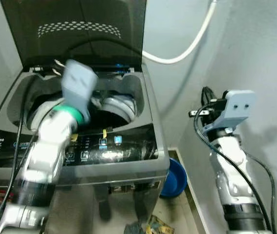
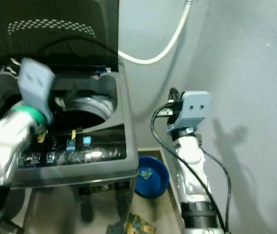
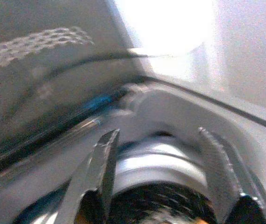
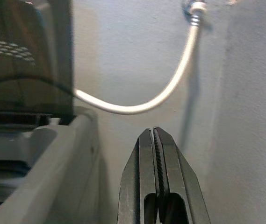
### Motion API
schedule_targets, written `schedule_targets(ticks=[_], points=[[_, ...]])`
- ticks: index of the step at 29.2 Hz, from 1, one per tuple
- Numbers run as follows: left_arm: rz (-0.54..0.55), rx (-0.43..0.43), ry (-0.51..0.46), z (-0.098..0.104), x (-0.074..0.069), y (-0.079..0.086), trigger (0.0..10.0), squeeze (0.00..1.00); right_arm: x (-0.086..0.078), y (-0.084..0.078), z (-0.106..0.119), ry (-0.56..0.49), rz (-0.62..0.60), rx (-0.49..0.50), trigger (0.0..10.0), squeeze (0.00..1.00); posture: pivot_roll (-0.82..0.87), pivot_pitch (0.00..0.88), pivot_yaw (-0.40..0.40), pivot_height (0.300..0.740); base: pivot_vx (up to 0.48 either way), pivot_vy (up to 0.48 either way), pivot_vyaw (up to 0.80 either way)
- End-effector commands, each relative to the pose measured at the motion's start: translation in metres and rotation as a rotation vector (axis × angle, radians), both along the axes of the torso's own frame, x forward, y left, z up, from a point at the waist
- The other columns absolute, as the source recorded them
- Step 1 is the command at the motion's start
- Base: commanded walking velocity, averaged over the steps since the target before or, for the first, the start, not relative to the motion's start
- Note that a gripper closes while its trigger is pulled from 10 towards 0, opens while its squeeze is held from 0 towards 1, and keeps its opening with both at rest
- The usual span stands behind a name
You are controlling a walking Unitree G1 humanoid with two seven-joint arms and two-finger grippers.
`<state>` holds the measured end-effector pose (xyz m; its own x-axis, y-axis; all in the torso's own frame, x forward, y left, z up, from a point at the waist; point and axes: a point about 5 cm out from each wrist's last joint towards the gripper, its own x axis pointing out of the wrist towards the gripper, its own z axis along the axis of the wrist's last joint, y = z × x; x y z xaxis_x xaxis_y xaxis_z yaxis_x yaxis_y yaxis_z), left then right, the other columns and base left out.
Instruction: Clothes washing
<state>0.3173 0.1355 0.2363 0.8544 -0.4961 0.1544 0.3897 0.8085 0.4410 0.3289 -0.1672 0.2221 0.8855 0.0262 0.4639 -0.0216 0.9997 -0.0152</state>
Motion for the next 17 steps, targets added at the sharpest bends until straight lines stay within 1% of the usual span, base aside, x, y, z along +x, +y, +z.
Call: schedule_targets(ticks=[1,2,3,4,5,6,7,8,9,10,11,12,13,14,15,17], points=[[-0.129,0.048,-0.01,0.001,-0.018,-0.012,10.0,0.0,-0.001,0.0,-0.003,0.011,0.0,0.008,10.0,0.0,0.11,0.0,0.029,0.74,0.0,0.0,0.0],[-0.138,0.06,-0.04,0.0,-0.026,-0.015,10.0,0.0,-0.001,0.0,-0.004,0.014,0.002,0.008,10.0,0.0,0.11,0.0,0.029,0.74,0.0,0.0,0.0],[-0.117,0.055,-0.068,0.0,-0.029,-0.016,10.0,0.0,-0.001,0.001,-0.005,0.017,0.005,0.009,10.0,0.0,0.12,0.0,0.031,0.74,0.0,0.0,0.0],[-0.117,0.055,-0.068,0.0,-0.029,-0.016,10.0,0.0,-0.001,0.001,-0.005,0.017,0.005,0.009,10.0,0.0,0.12,0.0,0.031,0.74,0.0,0.0,0.0],[-0.025,0.036,-0.144,0.001,-0.03,-0.014,10.0,0.0,0.0,0.003,-0.007,0.021,0.012,0.013,10.0,0.0,0.12,0.0,0.031,0.74,0.0,0.0,0.0],[0.018,0.009,-0.154,0.001,-0.028,-0.013,10.0,0.0,0.0,0.005,-0.007,0.022,0.016,0.014,10.0,0.0,0.12,0.0,0.031,0.74,0.0,0.0,0.0],[0.018,0.009,-0.154,0.001,-0.028,-0.013,10.0,0.0,0.0,0.005,-0.007,0.022,0.016,0.014,10.0,0.0,0.12,0.0,0.031,0.74,0.0,0.0,0.0],[0.079,-0.025,-0.167,0.001,-0.025,-0.011,10.0,0.0,0.001,0.006,-0.008,0.023,0.022,0.015,10.0,0.0,0.12,0.0,0.031,0.74,0.0,0.0,0.0],[0.079,-0.025,-0.167,0.001,-0.025,-0.011,10.0,0.0,0.001,0.006,-0.008,0.023,0.022,0.015,10.0,0.0,0.12,0.0,0.031,0.74,0.0,0.0,0.0],[0.109,-0.057,-0.176,0.004,-0.023,-0.009,10.0,0.0,0.001,0.008,-0.007,0.023,0.026,0.016,10.0,0.0,0.13,0.0,0.029,0.74,0.0,0.0,0.0],[0.109,-0.057,-0.176,0.004,-0.023,-0.009,10.0,0.0,0.001,0.008,-0.007,0.023,0.026,0.016,10.0,0.0,0.13,0.0,0.029,0.74,0.0,0.0,0.0],[0.216,-0.119,-0.213,0.015,-0.013,0.003,10.0,0.0,0.003,0.01,-0.007,0.025,0.032,0.016,10.0,0.0,0.14,0.0,0.02,0.74,0.0,0.0,0.0],[0.216,-0.119,-0.213,0.015,-0.013,0.003,10.0,0.0,0.003,0.01,-0.007,0.025,0.032,0.016,10.0,0.0,0.14,0.0,0.02,0.74,0.0,0.0,0.0],[0.259,-0.151,-0.222,0.02,-0.009,0.008,10.0,0.0,0.003,0.01,-0.008,0.025,0.033,0.015,10.0,0.0,0.14,0.0,0.02,0.74,0.0,0.0,0.0],[0.259,-0.151,-0.222,0.02,-0.009,0.008,10.0,0.0,0.003,0.01,-0.008,0.025,0.033,0.015,10.0,0.0,0.14,0.0,0.02,0.74,0.0,0.0,0.0],[0.351,-0.268,-0.214,0.032,0.0,0.026,10.0,0.0,0.004,0.012,-0.007,0.024,0.035,0.016,10.0,0.0,0.14,0.0,0.01,0.74,0.0,0.0,0.0]])
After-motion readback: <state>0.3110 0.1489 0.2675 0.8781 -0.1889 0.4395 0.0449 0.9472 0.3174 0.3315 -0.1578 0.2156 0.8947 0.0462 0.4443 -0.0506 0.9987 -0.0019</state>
